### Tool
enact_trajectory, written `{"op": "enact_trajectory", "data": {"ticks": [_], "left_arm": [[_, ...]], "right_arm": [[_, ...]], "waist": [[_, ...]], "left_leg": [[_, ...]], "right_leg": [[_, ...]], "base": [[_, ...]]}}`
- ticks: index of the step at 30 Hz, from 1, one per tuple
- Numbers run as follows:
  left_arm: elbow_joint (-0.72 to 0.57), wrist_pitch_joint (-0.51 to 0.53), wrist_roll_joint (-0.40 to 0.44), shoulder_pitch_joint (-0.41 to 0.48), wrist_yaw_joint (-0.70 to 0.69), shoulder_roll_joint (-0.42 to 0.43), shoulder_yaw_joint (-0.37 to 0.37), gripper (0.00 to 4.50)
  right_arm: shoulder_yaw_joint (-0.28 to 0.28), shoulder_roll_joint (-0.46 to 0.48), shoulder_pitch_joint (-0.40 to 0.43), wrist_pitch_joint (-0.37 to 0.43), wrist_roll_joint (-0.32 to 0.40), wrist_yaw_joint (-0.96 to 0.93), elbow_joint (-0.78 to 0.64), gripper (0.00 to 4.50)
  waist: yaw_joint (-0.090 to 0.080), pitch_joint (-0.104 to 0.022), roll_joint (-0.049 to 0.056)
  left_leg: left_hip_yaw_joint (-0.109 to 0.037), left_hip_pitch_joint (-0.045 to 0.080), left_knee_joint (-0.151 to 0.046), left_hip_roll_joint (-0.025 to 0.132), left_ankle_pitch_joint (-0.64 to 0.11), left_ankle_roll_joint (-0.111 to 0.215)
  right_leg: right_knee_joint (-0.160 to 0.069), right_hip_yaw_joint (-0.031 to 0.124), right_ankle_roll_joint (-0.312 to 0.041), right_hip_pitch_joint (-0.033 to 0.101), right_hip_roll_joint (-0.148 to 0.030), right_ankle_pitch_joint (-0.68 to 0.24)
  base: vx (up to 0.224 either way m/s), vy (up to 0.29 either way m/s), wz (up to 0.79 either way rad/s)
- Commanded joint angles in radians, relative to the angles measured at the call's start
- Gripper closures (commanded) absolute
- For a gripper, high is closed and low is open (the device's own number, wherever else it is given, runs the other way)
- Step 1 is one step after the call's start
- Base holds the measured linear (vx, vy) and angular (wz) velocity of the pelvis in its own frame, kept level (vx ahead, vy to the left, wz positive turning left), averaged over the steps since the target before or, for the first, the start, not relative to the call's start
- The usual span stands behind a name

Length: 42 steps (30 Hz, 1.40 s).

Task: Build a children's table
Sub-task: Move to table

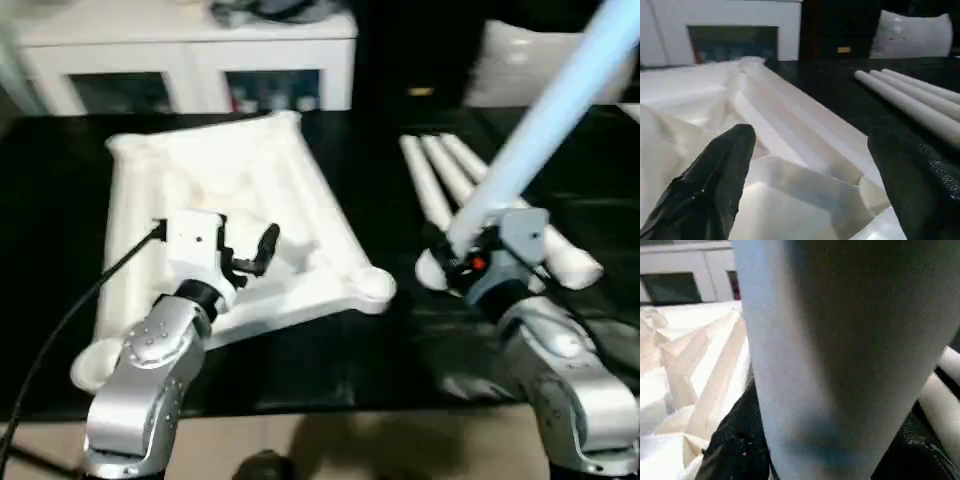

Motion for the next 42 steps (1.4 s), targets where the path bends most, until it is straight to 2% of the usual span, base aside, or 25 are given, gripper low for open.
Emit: {"op": "enact_trajectory", "data": {"ticks": [1, 3, 6, 13, 18, 20, 22, 23, 24, 25, 26, 27, 28, 29, 30, 31, 32, 33, 34, 36, 37, 38, 39, 40, 42], "left_arm": [[-0.01, -0.004, 0.011, 0.0, 0.011, -0.001, 0.002, 0.47], [-0.013, -0.01, 0.024, 0.004, 0.013, 0.001, -0.009, 0.47], [-0.021, -0.026, 0.015, 0.004, 0.012, -0.01, -0.009, 0.47], [-0.02, -0.018, 0.003, 0.004, 0.014, -0.02, -0.002, 0.47], [-0.015, -0.037, 0.002, 0.002, 0.014, -0.03, -0.003, 0.47], [-0.016, -0.036, 0.002, 0.003, 0.013, -0.032, -0.004, 0.47], [-0.016, -0.037, 0.002, 0.004, 0.012, -0.033, -0.005, 0.47], [-0.016, -0.038, 0.003, 0.004, 0.012, -0.034, -0.005, 0.47], [-0.016, -0.039, 0.002, 0.004, 0.012, -0.034, -0.006, 0.47], [-0.016, -0.039, 0.002, 0.003, 0.012, -0.034, -0.006, 0.47], [-0.016, -0.039, 0.002, 0.003, 0.012, -0.034, -0.006, 0.47], [-0.016, -0.039, 0.001, 0.003, 0.011, -0.034, -0.007, 0.47], [-0.016, -0.039, 0.001, 0.003, 0.011, -0.033, -0.008, 0.47], [-0.016, -0.039, 0.001, 0.004, 0.01, -0.034, -0.009, 0.47], [-0.016, -0.039, 0.001, 0.004, 0.009, -0.034, -0.009, 0.47], [-0.017, -0.038, 0.002, 0.004, 0.009, -0.034, -0.01, 0.47], [-0.017, -0.037, 0.003, 0.003, 0.009, -0.034, -0.011, 0.47], [-0.016, -0.035, 0.006, 0.003, 0.009, -0.033, -0.014, 0.47], [-0.015, -0.034, 0.009, 0.003, 0.009, -0.032, -0.015, 0.47], [-0.012, -0.04, 0.01, 0.004, 0.014, -0.036, -0.013, 0.47], [-0.011, -0.04, 0.011, 0.003, 0.015, -0.035, -0.013, 0.47], [-0.01, -0.039, 0.012, 0.002, 0.015, -0.034, -0.013, 0.47], [-0.009, -0.039, 0.013, 0.002, 0.015, -0.033, -0.014, 0.47], [-0.009, -0.039, 0.013, 0.002, 0.015, -0.033, -0.014, 0.47], [-0.009, -0.039, 0.013, 0.002, 0.015, -0.033, -0.014, 0.47]], "right_arm": [[-0.004, -0.009, -0.006, 0.007, -0.016, 0.002, -0.005, 2.59], [0.005, -0.016, -0.01, 0.005, -0.018, 0.009, -0.003, 2.59], [0.02, -0.024, -0.01, 0.003, -0.023, 0.018, -0.005, 2.59], [0.018, -0.033, -0.012, 0.005, -0.025, 0.017, -0.001, 2.59], [0.023, -0.043, -0.028, 0.007, -0.035, 0.024, 0.005, 2.59], [0.025, -0.046, -0.028, 0.007, -0.037, 0.028, 0.005, 2.59], [0.031, -0.053, -0.028, 0.008, -0.041, 0.033, 0.003, 2.59], [0.035, -0.057, -0.027, 0.016, -0.04, 0.038, -0.002, 2.59], [0.039, -0.06, -0.027, 0.018, -0.04, 0.04, -0.004, 2.59], [0.041, -0.062, -0.025, 0.017, -0.04, 0.043, -0.005, 2.59], [0.041, -0.062, -0.025, 0.017, -0.04, 0.043, -0.005, 2.59], [0.039, -0.06, -0.024, 0.016, -0.039, 0.043, -0.004, 2.59], [0.04, -0.059, -0.023, 0.013, -0.04, 0.043, -0.003, 2.59], [0.041, -0.06, -0.023, 0.01, -0.042, 0.042, -0.002, 2.59], [0.042, -0.062, -0.024, 0.007, -0.045, 0.041, -0.001, 2.59], [0.034, -0.054, -0.023, 0.005, -0.039, 0.035, 0.0, 2.59], [0.031, -0.052, -0.022, 0.003, -0.039, 0.032, 0.001, 2.59], [0.028, -0.049, -0.022, -0.001, -0.039, 0.029, 0.005, 2.59], [0.027, -0.05, -0.021, -0.003, -0.04, 0.028, 0.006, 2.59], [0.031, -0.055, -0.019, -0.007, -0.044, 0.03, 0.005, 2.59], [0.033, -0.055, -0.019, -0.007, -0.046, 0.031, 0.005, 2.59], [0.033, -0.055, -0.019, -0.008, -0.046, 0.031, 0.005, 2.59], [0.033, -0.054, -0.019, -0.008, -0.047, 0.03, 0.005, 2.59], [0.033, -0.054, -0.019, -0.008, -0.047, 0.03, 0.005, 2.59], [0.033, -0.054, -0.019, -0.008, -0.047, 0.03, 0.005, 2.59]], "waist": [[-0.003, -0.049, -0.002], [0.001, -0.046, -0.017], [0.008, -0.048, -0.016], [0.016, -0.063, -0.013], [0.015, -0.063, -0.016], [0.016, -0.058, -0.017], [0.016, -0.043, -0.018], [0.029, -0.03, -0.032], [0.027, -0.026, -0.011], [0.015, -0.023, -0.025], [0.011, -0.018, -0.024], [0.001, -0.011, -0.029], [-0.008, 0.004, -0.009], [-0.021, 0.006, 0.019], [-0.03, 0.009, 0.03], [-0.059, -0.008, 0.028], [-0.059, -0.008, 0.028], [-0.049, -0.018, 0.029], [-0.048, -0.018, 0.023], [-0.045, -0.029, -0.002], [-0.01, -0.046, -0.045], [-0.007, -0.055, -0.052], [0.002, -0.076, -0.048], [0.0, -0.077, -0.045], [-0.009, -0.08, -0.02]], "left_leg": [[-0.071, 0.015, -0.117, 0.105, -0.551, -0.114], [-0.049, 0.009, -0.105, 0.104, -0.4, -0.056], [-0.037, 0.018, -0.098, 0.111, -0.325, -0.019], [-0.018, 0.024, -0.098, 0.125, -0.164, 0.04], [-0.01, 0.028, -0.092, 0.126, -0.12, 0.079], [-0.008, 0.031, -0.095, 0.127, -0.167, 0.075], [-0.006, 0.049, -0.101, 0.124, -0.392, 0.013], [-0.034, -0.011, -0.114, 0.086, -0.421, 0.047], [-0.037, -0.01, -0.11, 0.078, -0.473, 0.037], [-0.038, -0.001, -0.071, 0.062, -0.5, 0.027], [-0.035, -0.004, -0.046, 0.062, -0.479, 0.03], [-0.028, -0.002, 0.005, 0.064, -0.425, 0.038], [-0.042, 0.015, 0.019, 0.078, -0.422, 0.023], [-0.06, 0.011, -0.058, 0.091, -0.551, -0.027], [-0.08, 0.011, -0.119, 0.081, -0.684, -0.061], [-0.148, 0.146, -0.162, 0.163, -0.924, -0.127], [-0.148, 0.146, -0.162, 0.163, -0.924, -0.127], [-0.149, 0.154, -0.166, 0.154, -0.844, -0.109], [-0.152, 0.15, -0.16, 0.15, -0.768, -0.077], [-0.136, 0.139, -0.127, 0.123, -0.51, 0.018], [-0.046, 0.038, -0.031, 0.049, -0.172, 0.057], [-0.043, 0.007, -0.015, 0.045, -0.046, 0.07], [-0.042, 0.0, -0.028, 0.056, 0.138, 0.079], [-0.04, 0.001, -0.033, 0.056, 0.191, 0.074], [-0.063, 0.025, -0.035, 0.087, 0.251, 0.062]], "right_leg": [[-0.103, 0.067, -0.114, 0.021, -0.123, -0.325], [-0.118, 0.07, -0.117, 0.022, -0.132, -0.359], [-0.12, 0.077, -0.136, 0.014, -0.131, -0.346], [-0.082, 0.071, -0.205, 0.027, -0.113, 0.045], [-0.08, 0.071, -0.225, 0.032, -0.115, 0.102], [-0.087, 0.073, -0.227, 0.029, -0.116, 0.029], [-0.11, 0.076, -0.189, 0.03, -0.118, -0.281], [-0.117, 0.035, -0.161, 0.075, -0.139, -0.387], [-0.132, 0.022, -0.125, 0.082, -0.146, -0.528], [-0.17, 0.019, -0.087, 0.085, -0.177, -0.752], [-0.192, 0.01, -0.073, 0.095, -0.197, -0.848], [-0.232, -0.014, -0.058, 0.108, -0.231, -0.97], [-0.247, -0.049, -0.068, 0.121, -0.234, -0.96], [-0.197, -0.086, -0.062, 0.143, -0.147, -0.832], [-0.138, -0.096, -0.059, 0.141, -0.08, -0.711], [0.01, -0.021, -0.058, 0.043, -0.014, -0.21], [0.01, -0.021, -0.058, 0.043, -0.014, -0.21], [0.035, 0.003, -0.015, 0.011, -0.011, -0.025], [0.032, 0.013, -0.006, 0.004, -0.017, 0.008], [-0.017, 0.048, 0.019, -0.009, -0.063, 0.096], [-0.085, 0.142, -0.003, 0.082, -0.183, 0.329], [-0.067, 0.15, -0.01, 0.113, -0.197, 0.509], [-0.017, 0.121, -0.006, 0.117, -0.164, 0.891], [-0.003, 0.102, -0.015, 0.111, -0.136, 0.989], [0.001, 0.074, -0.068, 0.089, -0.106, 0.874]], "base": [[0.0, 0.0, 0.0], [0.0, 0.0, 0.0], [0.0, 0.0, 0.0], [0.029, 0.008, -0.02], [0.0, 0.0, 0.0], [0.0, 0.0, 0.0], [0.0, 0.0, 0.0], [0.0, 0.0, 0.0], [0.0, 0.0, 0.0], [-0.027, -0.001, 0.39], [0.005, 0.014, 0.51], [0.005, 0.014, 0.51], [0.035, 0.037, 0.53], [0.065, 0.071, 0.52], [0.065, 0.071, 0.52], [0.136, 0.072, 0.46], [0.162, 0.062, 0.27], [0.162, 0.062, 0.27], [0.116, 0.041, 0.1], [0.105, 0.004, 0.04], [0.118, -0.055, 0.12], [0.142, -0.086, 0.09], [0.142, -0.086, 0.09], [0.108, -0.063, -0.03], [0.077, -0.038, -0.01]]}}
